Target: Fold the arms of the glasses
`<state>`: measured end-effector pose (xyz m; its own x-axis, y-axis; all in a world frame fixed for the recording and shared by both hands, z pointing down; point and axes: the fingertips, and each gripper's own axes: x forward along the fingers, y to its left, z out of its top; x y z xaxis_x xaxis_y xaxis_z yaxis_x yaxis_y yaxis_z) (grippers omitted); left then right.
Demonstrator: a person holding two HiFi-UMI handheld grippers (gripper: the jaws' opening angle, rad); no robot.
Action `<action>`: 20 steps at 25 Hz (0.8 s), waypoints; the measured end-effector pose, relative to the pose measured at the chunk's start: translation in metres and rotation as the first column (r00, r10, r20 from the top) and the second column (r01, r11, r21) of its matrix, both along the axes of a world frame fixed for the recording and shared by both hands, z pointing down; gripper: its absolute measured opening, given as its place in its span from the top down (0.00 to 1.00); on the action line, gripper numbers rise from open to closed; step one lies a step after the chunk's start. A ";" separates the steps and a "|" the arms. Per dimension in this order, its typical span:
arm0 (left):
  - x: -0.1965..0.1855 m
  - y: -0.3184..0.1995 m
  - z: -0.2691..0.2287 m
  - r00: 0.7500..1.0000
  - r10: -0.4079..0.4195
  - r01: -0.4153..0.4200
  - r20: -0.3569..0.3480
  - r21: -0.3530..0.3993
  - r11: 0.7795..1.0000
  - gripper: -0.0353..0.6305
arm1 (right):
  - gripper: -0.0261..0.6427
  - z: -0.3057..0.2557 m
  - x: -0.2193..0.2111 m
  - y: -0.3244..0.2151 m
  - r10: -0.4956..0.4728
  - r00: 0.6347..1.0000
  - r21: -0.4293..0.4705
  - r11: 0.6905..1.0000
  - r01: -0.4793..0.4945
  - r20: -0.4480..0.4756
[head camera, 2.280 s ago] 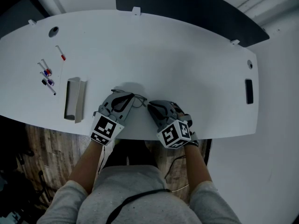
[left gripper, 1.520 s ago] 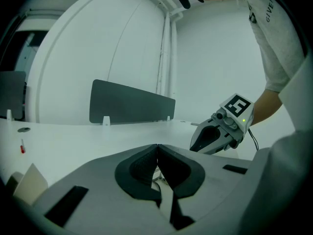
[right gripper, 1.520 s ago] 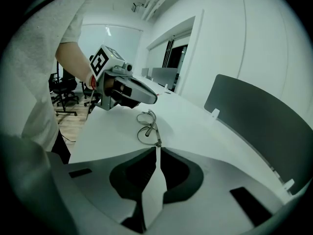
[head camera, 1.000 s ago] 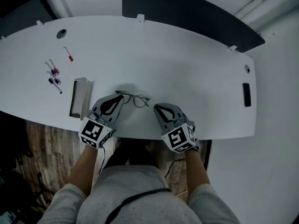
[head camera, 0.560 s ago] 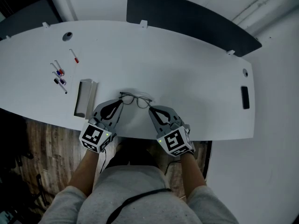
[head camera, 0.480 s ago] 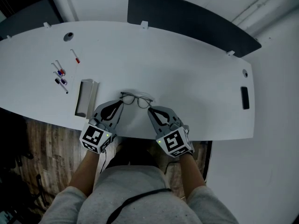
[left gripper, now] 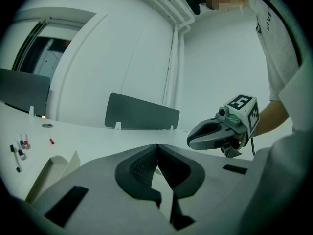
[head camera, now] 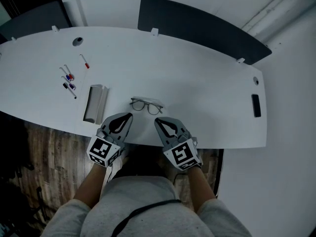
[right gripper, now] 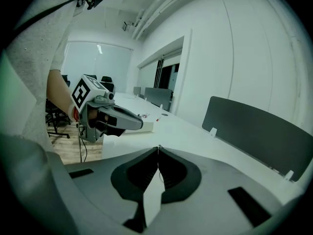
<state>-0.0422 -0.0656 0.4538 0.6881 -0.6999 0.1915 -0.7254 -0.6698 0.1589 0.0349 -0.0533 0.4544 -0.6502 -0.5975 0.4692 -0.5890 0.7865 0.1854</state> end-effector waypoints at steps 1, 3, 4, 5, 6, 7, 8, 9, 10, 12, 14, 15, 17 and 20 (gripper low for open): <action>0.000 0.003 -0.002 1.000 0.000 0.000 -0.003 0.002 1.000 0.92 | 0.93 -0.002 -0.001 0.002 0.002 1.000 0.002 1.000 -0.002 0.005; -0.001 0.008 -0.006 1.000 -0.002 0.002 -0.011 0.004 1.000 0.92 | 0.93 -0.006 -0.003 0.007 0.003 1.000 0.004 1.000 -0.003 0.017; -0.002 0.011 -0.008 1.000 -0.004 0.004 -0.017 0.007 1.000 0.92 | 0.93 -0.008 -0.005 0.010 0.002 1.000 0.006 1.000 -0.002 0.022; -0.004 0.013 -0.011 1.000 -0.005 0.006 -0.022 0.011 1.000 0.92 | 0.93 -0.010 -0.006 0.012 0.000 1.000 0.008 1.000 -0.001 0.026; -0.004 0.015 -0.013 1.000 -0.006 0.006 -0.028 0.012 1.000 0.92 | 0.93 -0.012 -0.007 0.015 -0.002 1.000 0.010 1.000 0.002 0.029; -0.005 0.017 -0.015 0.999 -0.006 0.006 -0.032 0.008 1.000 0.92 | 0.93 -0.014 -0.009 0.017 -0.004 0.999 0.013 1.000 0.004 0.031; -0.005 0.019 -0.016 0.999 -0.005 0.006 -0.036 0.005 1.000 0.92 | 0.93 -0.015 -0.009 0.020 -0.005 0.999 0.017 1.000 0.005 0.033; -0.005 0.021 -0.018 0.999 -0.006 0.006 -0.040 0.005 1.000 0.92 | 0.93 -0.016 -0.010 0.022 -0.005 0.999 0.020 1.000 0.004 0.035; -0.005 0.023 -0.019 0.999 -0.008 0.008 -0.044 0.005 1.000 0.92 | 0.93 -0.018 -0.011 0.024 -0.003 0.999 0.021 1.000 0.002 0.039; -0.007 0.026 -0.021 0.999 -0.011 0.011 -0.048 0.007 1.000 0.92 | 0.93 -0.021 -0.012 0.028 0.006 0.998 0.020 1.000 -0.007 0.056; -0.008 0.028 -0.024 0.998 -0.014 0.014 -0.053 0.009 1.000 0.92 | 0.93 -0.025 -0.013 0.030 0.013 0.997 0.021 1.000 -0.015 0.074; -0.009 0.030 -0.025 0.998 -0.015 0.016 -0.056 0.010 1.000 0.92 | 0.93 -0.027 -0.013 0.031 0.011 0.997 0.027 1.000 -0.014 0.079; -0.010 0.032 -0.028 0.998 -0.015 0.016 -0.059 0.011 1.000 0.92 | 0.93 -0.031 -0.014 0.033 0.014 0.996 0.029 0.999 -0.017 0.092; -0.011 0.037 -0.032 0.998 -0.012 0.013 -0.065 0.019 1.000 0.92 | 0.93 -0.037 -0.014 0.038 0.041 0.992 0.012 0.999 -0.043 0.118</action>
